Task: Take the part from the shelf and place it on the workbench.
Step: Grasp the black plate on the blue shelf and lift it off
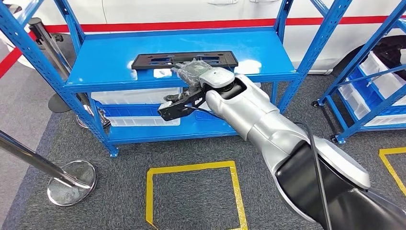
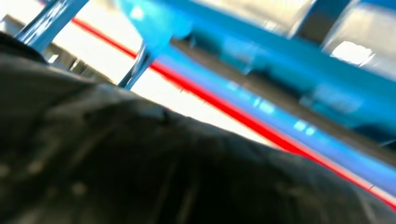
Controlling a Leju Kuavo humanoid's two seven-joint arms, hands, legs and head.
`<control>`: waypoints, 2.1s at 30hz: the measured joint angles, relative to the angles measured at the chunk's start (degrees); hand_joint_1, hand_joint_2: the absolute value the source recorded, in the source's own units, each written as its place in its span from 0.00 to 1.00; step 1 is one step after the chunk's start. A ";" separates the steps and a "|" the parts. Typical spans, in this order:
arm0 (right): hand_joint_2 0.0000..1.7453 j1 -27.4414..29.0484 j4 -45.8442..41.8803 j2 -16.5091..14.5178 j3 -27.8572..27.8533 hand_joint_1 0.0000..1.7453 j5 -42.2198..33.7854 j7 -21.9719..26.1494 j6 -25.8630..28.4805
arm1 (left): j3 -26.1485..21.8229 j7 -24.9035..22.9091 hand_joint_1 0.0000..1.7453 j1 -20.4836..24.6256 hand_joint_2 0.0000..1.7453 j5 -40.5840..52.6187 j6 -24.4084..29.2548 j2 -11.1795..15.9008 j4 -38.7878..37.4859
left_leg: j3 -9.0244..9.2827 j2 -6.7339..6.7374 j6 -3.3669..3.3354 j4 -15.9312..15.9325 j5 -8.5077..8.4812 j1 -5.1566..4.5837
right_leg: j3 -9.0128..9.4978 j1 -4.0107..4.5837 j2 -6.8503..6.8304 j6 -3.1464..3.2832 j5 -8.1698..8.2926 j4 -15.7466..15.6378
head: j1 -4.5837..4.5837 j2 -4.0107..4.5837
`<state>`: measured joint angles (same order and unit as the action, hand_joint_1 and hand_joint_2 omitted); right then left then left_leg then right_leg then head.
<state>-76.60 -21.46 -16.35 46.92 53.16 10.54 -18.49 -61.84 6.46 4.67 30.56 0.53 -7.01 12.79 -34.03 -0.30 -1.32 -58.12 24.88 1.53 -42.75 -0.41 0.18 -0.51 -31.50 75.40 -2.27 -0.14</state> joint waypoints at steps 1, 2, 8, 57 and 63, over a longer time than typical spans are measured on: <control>0.00 0.10 0.09 0.00 -0.56 0.00 -0.94 0.16 -0.36 | -0.01 0.12 0.00 -0.01 0.00 0.02 -0.02 0.00 0.00 | 0.35 -0.07 0.07 -0.10 0.34 0.00 | 0.14 -0.10 -0.01 0.04 1.99 -1.59 | 0.01 0.00; 0.00 0.11 0.15 0.00 -1.05 0.00 -1.50 0.33 -0.49 | -0.03 0.21 0.00 -0.03 0.00 0.02 -0.02 -0.01 0.00 | 0.82 -0.12 0.19 -0.18 0.73 -0.01 | 1.28 -0.15 -0.02 0.18 4.67 -5.06 | 0.01 0.00; 0.00 -0.17 0.29 -0.25 -1.79 0.00 -2.19 0.76 -0.25 | -0.39 0.32 0.00 0.16 0.00 0.03 -0.05 -0.13 -0.01 | 1.63 -0.07 1.83 -0.07 2.02 -0.15 | 6.10 0.51 0.06 1.46 8.04 -15.90 | -0.06 -0.01; 0.00 6.39 -16.85 -4.75 22.40 0.00 -32.85 -9.11 5.27 | -1.02 0.26 0.00 0.16 0.00 4.44 -0.46 0.05 -0.03 | -0.88 0.15 0.51 0.38 -1.31 -0.02 | 8.30 0.96 0.03 1.06 2.00 -12.08 | -0.07 0.00; 0.00 6.26 -17.19 -4.46 24.95 0.00 -33.97 -9.18 5.45 | -1.02 0.21 0.00 0.11 0.00 4.84 -0.47 0.10 -0.03 | 0.17 0.06 0.14 0.00 0.00 -0.10 | 1.55 -0.09 -0.02 0.34 2.69 -3.78 | 0.00 -0.01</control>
<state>-70.34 -38.66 -20.81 71.86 19.19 1.37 -13.04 -62.86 6.67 4.78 35.40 0.05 -6.91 12.76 -33.86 -0.23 -1.19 -58.12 24.88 1.43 -41.20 -0.50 0.17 -0.18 -28.81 71.61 -2.27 -0.15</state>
